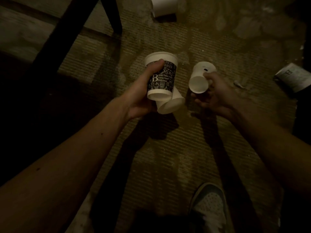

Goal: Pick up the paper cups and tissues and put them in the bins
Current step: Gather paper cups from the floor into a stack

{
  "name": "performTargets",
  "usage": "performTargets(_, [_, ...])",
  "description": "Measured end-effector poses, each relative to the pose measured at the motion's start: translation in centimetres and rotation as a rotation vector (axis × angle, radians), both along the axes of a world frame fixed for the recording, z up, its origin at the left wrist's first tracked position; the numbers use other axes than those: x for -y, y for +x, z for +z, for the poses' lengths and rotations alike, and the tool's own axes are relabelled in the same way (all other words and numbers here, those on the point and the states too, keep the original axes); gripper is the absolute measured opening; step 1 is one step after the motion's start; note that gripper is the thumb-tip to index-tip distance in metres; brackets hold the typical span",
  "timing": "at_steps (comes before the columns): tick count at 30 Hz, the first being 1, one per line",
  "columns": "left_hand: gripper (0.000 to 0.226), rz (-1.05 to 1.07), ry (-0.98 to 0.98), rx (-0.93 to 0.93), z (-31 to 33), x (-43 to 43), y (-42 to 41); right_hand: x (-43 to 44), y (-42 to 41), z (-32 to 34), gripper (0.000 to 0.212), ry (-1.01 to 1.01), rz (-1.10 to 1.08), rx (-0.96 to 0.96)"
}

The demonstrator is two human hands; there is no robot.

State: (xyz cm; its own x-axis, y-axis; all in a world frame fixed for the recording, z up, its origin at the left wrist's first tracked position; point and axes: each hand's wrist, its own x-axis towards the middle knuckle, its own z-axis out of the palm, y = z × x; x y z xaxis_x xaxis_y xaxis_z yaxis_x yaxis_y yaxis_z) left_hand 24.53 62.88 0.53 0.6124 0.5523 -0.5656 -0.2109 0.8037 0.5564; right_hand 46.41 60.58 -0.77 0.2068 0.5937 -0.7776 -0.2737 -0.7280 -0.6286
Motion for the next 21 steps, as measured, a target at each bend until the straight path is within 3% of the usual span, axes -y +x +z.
performTargets(3, [0.049,-0.043,0.043,-0.040,0.2,0.9,-0.5,3.1,-1.2,2.4,0.043,0.073,-0.052,-0.158])
performTargets(6, [0.045,-0.060,0.048,-0.018,1.1,2.0,-1.2,5.6,-3.4,5.0,0.053,0.155,-0.021,-0.201])
performTargets(11, [0.054,-0.023,-0.007,0.095,5.9,4.4,-2.2,8.7,-5.6,10.5,0.033,0.192,-0.039,-0.132])
performTargets(14, [0.059,-0.053,-0.028,0.136,12.0,6.1,-2.1,10.3,-5.9,15.7,0.028,0.128,-0.035,-0.060])
performTargets(17, [0.057,-0.053,-0.007,0.127,20.0,7.1,-1.5,11.4,-6.2,23.0,0.050,0.159,-0.045,-0.006])
performTargets(21, [0.056,-0.064,0.098,0.109,35.1,7.2,0.6,12.2,-5.3,37.3,0.069,0.282,-0.092,0.068])
